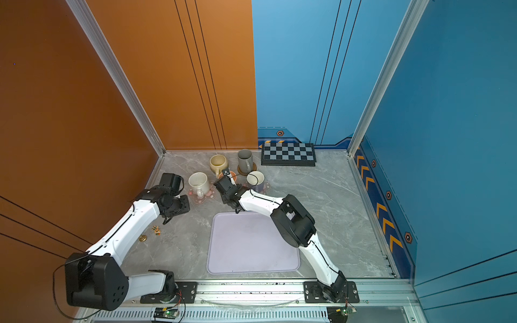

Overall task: Place cups on coasters
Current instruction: Place the cup on the coaster.

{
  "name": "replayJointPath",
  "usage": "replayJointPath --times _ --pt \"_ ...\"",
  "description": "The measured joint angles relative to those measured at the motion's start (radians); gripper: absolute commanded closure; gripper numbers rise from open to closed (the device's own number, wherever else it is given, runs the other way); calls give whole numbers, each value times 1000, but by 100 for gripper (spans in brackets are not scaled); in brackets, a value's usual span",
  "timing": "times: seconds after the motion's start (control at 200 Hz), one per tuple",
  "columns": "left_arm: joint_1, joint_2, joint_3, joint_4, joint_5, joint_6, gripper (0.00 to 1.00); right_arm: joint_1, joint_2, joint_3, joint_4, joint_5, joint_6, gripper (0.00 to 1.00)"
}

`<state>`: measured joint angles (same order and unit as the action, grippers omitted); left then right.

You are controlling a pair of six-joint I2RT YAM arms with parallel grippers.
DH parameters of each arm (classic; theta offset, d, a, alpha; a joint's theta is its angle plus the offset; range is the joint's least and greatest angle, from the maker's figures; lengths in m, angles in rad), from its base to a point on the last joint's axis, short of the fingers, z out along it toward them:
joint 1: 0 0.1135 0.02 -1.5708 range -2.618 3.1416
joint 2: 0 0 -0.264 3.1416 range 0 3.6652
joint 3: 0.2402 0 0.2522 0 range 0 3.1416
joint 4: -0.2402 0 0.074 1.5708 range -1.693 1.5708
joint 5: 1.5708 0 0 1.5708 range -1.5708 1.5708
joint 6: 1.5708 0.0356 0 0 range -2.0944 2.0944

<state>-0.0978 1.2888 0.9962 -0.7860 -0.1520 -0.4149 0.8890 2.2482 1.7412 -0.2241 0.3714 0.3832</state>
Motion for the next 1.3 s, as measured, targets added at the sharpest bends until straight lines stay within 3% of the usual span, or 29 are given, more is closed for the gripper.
replayJointPath --times 0.225,0.355,0.616,0.906,1.296 --pt "0 0 0 0 0 0 60 0 -9 -10 1 0 12 76" --pt "0 0 0 0 1 0 60 0 -29 -25 1 0 28 64" --pt "0 0 0 0 8 0 60 4 -70 -35 3 -10 38 55" --pt "0 -13 0 0 24 0 60 10 -86 -57 19 -53 37 54" --pt "-2 -60 -5 0 34 -5 60 15 -372 -244 35 -31 29 53"
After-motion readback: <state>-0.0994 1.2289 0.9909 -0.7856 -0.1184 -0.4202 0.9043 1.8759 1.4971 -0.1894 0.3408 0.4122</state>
